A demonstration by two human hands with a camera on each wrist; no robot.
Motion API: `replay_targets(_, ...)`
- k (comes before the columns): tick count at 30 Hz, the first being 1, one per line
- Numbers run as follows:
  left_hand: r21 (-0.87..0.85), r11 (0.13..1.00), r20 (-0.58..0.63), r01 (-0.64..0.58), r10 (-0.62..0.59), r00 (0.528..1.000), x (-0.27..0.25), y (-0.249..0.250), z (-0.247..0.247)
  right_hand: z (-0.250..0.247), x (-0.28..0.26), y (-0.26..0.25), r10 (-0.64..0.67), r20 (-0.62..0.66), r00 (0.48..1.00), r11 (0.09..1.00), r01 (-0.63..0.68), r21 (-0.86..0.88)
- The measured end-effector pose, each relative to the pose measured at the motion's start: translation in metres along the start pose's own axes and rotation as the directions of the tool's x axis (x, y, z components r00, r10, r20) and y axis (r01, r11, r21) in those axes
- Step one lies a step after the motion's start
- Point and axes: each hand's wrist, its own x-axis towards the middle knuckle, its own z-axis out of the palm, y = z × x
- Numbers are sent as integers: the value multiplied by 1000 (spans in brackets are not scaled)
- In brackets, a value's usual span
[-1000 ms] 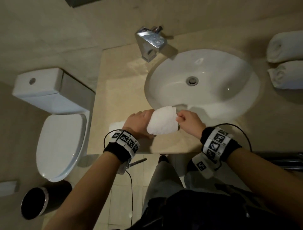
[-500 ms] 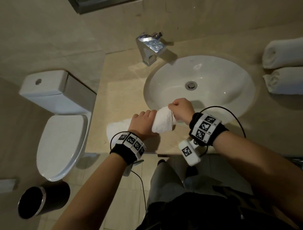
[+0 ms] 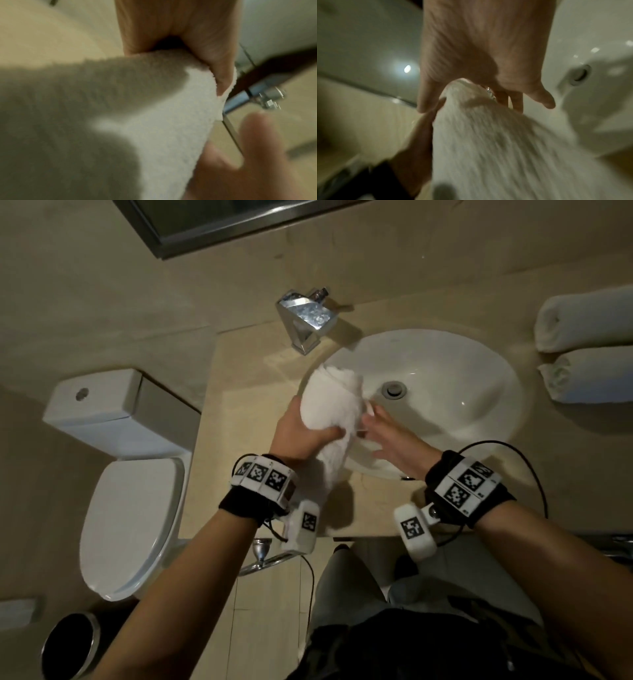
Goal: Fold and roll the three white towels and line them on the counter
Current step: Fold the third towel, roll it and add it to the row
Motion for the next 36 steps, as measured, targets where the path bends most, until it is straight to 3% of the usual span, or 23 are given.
replay_targets(2, -333, 941, 10, 57, -57, 998, 4, 12, 1, 4, -1, -6, 6, 74, 997, 997, 0, -83)
replay_targets(5, -694, 693, 67, 194, -205, 976, 6, 13, 6, 7, 1, -12, 41, 97, 994, 966, -15, -257)
replay_targets(7, -771, 587, 100, 247, -271, 957, 4, 7, 12, 3, -2, -17, 62, 124, 990, 955, -22, -296)
replay_targets(10, -792, 557, 74, 250, -319, 945, 0, -10, 14, -9, -12, -24, 96, 173, 980, 862, 6, -507)
replay_targets(12, -754, 596, 43, 277, -376, 926, -2, -25, 8, -15, -17, -23, 181, 185, 966, 689, 9, -725)
replay_targets(15, -555, 752, 58, 356, -392, 918, -15, -47, 12, -17, -23, -20, 234, 119, 965, 291, 47, -956)
replay_targets(18, -423, 858, 65, 292, -293, 954, -25, -56, 19, -11, -25, -24, 87, 105, 991, -12, 107, -994)
replay_targets(21, -473, 873, -39, 123, -160, 986, -26, -61, 17, -6, -25, -22, -168, 174, 970, -238, 131, -962)
replay_targets(24, -448, 893, -148, 52, -131, 980, -29, -74, 13, 2, -32, -3, -211, 229, 950, -401, 130, -907)
replay_targets(27, -319, 942, -119, 108, -153, 981, -39, -94, 19, 5, -42, 28, -72, 254, 965, -415, 202, -887)
replay_targets(28, -297, 949, -104, 108, -144, 984, -44, -98, 20, 2, -45, 33, -82, 268, 960, -395, 215, -893)
replay_targets(30, -273, 960, -118, 68, -104, 988, -52, -100, 21, -5, -48, 35, -138, 298, 944, -234, 262, -936)
replay_targets(33, -343, 936, -148, 74, -132, 980, -58, -97, 18, -17, -53, 28, -132, 217, 967, 57, 225, -973)
replay_targets(36, -277, 959, -142, 55, -98, 985, -58, -90, 18, -30, -56, 23, -156, 207, 966, 140, 229, -963)
